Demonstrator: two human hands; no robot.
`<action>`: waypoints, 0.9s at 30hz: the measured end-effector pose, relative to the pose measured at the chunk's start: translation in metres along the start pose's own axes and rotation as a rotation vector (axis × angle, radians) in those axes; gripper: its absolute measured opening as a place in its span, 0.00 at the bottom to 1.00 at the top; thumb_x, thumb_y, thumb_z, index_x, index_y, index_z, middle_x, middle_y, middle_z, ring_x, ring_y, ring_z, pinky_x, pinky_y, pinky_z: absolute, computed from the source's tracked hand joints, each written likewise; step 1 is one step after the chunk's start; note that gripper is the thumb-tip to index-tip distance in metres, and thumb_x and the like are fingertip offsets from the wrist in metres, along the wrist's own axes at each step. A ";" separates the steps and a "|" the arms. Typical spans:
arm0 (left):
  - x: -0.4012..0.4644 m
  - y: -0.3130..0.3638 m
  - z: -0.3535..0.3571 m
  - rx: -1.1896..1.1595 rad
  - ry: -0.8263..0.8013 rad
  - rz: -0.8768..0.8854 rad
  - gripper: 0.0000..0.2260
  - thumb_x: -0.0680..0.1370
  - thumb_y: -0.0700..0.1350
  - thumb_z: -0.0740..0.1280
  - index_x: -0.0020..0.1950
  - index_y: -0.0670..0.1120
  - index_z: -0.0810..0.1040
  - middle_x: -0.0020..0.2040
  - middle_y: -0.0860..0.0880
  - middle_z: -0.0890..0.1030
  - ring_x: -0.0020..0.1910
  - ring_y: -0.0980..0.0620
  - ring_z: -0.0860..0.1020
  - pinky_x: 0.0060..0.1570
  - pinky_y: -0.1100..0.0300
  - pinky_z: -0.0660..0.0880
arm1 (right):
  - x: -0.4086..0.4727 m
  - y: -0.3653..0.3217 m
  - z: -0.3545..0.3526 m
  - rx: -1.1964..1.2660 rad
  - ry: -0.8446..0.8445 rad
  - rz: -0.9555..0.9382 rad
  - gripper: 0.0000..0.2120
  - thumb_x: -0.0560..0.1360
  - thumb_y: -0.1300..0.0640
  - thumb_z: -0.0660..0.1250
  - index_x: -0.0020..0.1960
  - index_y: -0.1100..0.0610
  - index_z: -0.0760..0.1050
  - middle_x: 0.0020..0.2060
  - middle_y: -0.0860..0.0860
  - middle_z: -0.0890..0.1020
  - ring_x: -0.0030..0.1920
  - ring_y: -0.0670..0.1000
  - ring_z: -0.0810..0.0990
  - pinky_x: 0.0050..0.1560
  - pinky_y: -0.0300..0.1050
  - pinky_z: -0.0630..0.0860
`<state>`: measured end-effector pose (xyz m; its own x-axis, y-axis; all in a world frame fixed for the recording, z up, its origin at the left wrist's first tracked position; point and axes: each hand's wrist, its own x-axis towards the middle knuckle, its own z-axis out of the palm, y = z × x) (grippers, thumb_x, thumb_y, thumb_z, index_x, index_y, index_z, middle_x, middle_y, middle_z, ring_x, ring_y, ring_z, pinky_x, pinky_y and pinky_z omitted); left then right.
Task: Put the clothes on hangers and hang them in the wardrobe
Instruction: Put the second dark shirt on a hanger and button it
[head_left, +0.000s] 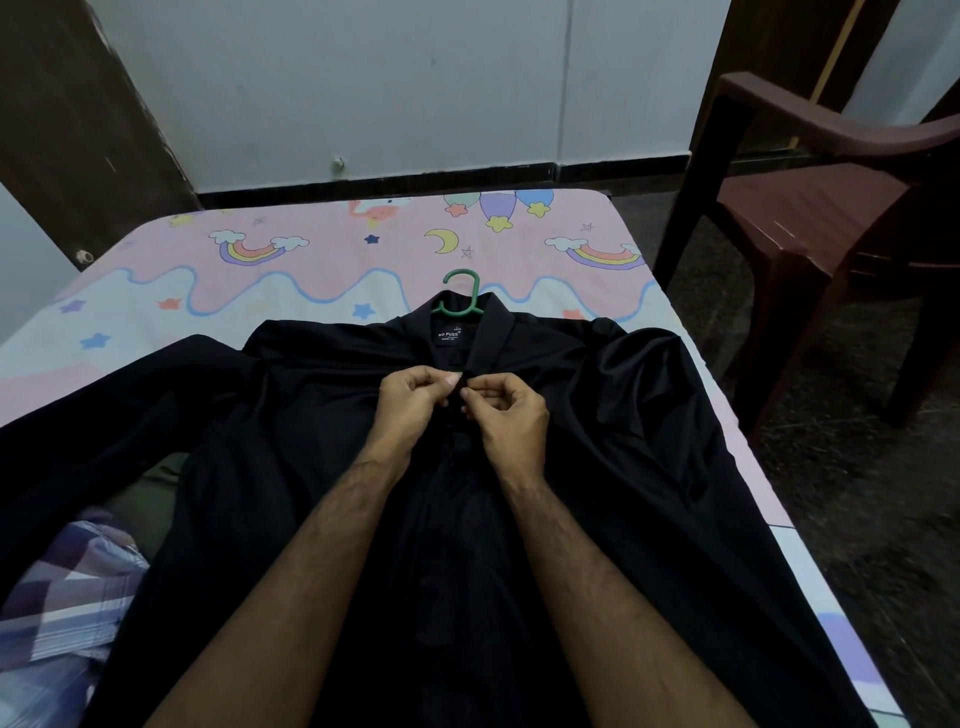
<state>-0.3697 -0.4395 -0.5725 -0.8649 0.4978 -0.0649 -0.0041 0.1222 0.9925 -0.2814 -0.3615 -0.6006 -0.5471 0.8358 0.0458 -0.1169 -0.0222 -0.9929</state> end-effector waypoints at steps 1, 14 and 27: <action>-0.001 0.000 0.000 -0.001 -0.003 0.007 0.05 0.78 0.40 0.70 0.44 0.40 0.83 0.36 0.49 0.81 0.29 0.64 0.75 0.31 0.71 0.70 | 0.000 0.001 0.000 -0.012 0.003 -0.007 0.03 0.73 0.65 0.75 0.46 0.60 0.83 0.37 0.53 0.86 0.36 0.47 0.84 0.42 0.41 0.82; 0.009 -0.023 0.006 0.196 0.055 0.142 0.03 0.79 0.38 0.70 0.47 0.46 0.80 0.40 0.51 0.82 0.39 0.58 0.79 0.42 0.68 0.74 | -0.002 0.002 0.000 -0.129 -0.009 -0.063 0.04 0.73 0.64 0.75 0.47 0.59 0.83 0.39 0.49 0.86 0.38 0.42 0.83 0.43 0.36 0.80; 0.008 -0.025 0.000 0.168 0.000 0.196 0.09 0.80 0.37 0.68 0.44 0.50 0.78 0.39 0.54 0.80 0.36 0.65 0.76 0.44 0.67 0.73 | 0.001 0.004 0.001 -0.110 0.055 -0.060 0.05 0.75 0.69 0.67 0.48 0.61 0.78 0.38 0.53 0.84 0.35 0.49 0.85 0.40 0.44 0.83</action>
<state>-0.3764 -0.4381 -0.5980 -0.8408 0.5262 0.1275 0.2474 0.1640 0.9549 -0.2833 -0.3615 -0.6045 -0.4954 0.8626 0.1019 -0.0544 0.0863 -0.9948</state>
